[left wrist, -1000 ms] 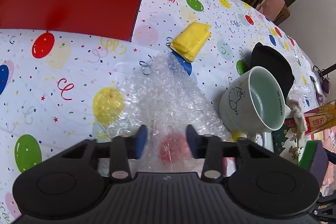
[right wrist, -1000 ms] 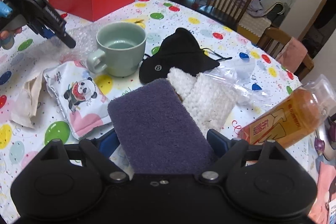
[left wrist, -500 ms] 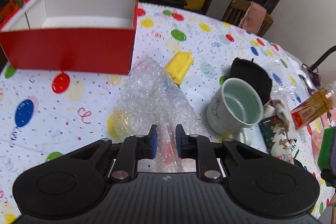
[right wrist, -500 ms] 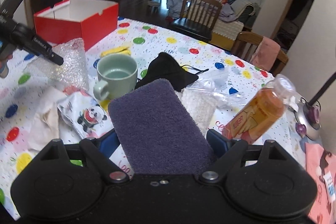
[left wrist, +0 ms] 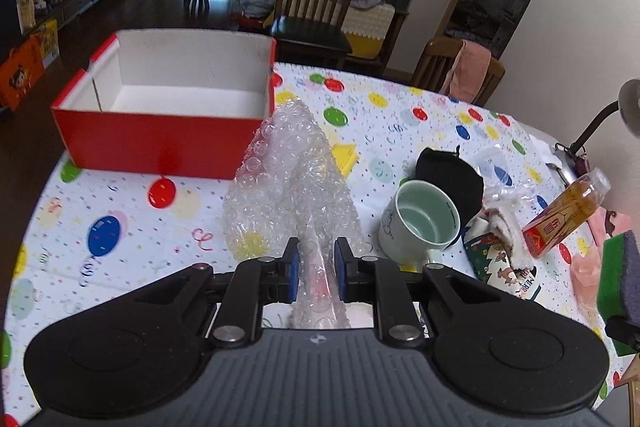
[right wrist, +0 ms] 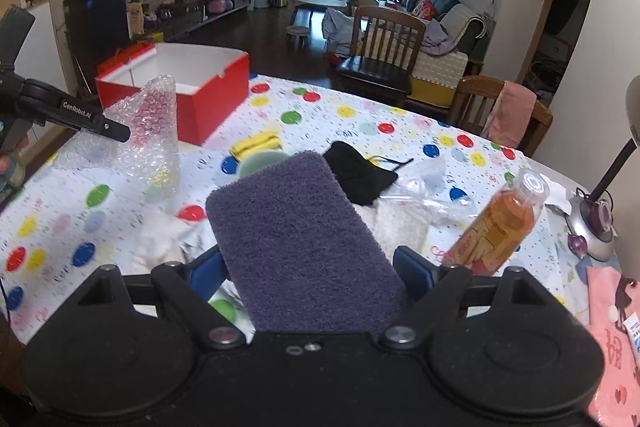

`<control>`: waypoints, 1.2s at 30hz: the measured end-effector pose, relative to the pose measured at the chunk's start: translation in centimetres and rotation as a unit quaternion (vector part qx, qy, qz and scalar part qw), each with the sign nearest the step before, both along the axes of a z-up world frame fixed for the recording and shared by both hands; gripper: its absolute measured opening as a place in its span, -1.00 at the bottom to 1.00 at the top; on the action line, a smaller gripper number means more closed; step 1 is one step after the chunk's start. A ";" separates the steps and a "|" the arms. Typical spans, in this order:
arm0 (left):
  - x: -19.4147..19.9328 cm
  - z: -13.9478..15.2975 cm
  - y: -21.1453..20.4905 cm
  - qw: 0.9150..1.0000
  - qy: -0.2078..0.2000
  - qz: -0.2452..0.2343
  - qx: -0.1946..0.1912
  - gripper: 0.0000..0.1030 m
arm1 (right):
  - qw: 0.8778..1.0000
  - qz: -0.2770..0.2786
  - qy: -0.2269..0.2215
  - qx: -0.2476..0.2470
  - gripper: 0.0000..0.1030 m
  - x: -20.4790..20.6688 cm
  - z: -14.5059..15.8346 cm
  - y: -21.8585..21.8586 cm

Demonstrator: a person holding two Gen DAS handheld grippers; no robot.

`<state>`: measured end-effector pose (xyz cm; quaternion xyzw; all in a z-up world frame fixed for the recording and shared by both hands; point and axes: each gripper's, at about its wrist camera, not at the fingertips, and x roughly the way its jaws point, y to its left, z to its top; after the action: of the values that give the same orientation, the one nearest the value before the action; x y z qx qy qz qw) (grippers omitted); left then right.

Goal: Organize soft objects
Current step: 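Carry the bubble wrap and purple sponge with both grippers over the red box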

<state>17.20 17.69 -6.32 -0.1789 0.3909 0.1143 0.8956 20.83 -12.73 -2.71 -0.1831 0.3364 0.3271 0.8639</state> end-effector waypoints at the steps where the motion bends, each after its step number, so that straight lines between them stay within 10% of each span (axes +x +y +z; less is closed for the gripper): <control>1: -0.3 0.4 0.1 1.000 -0.002 0.002 0.003 -0.66 | 1.000 0.000 0.003 0.005 0.71 -0.1 0.3 0.2; 36: 4.8 6.6 19.4 0.998 -0.013 -0.025 0.055 -0.66 | 0.999 0.032 0.020 0.035 0.70 5.4 3.8 28.4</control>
<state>22.05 37.12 0.28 -0.1213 0.3766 0.1105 0.9117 26.24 15.71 1.07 -0.1565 0.3361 0.3694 0.8521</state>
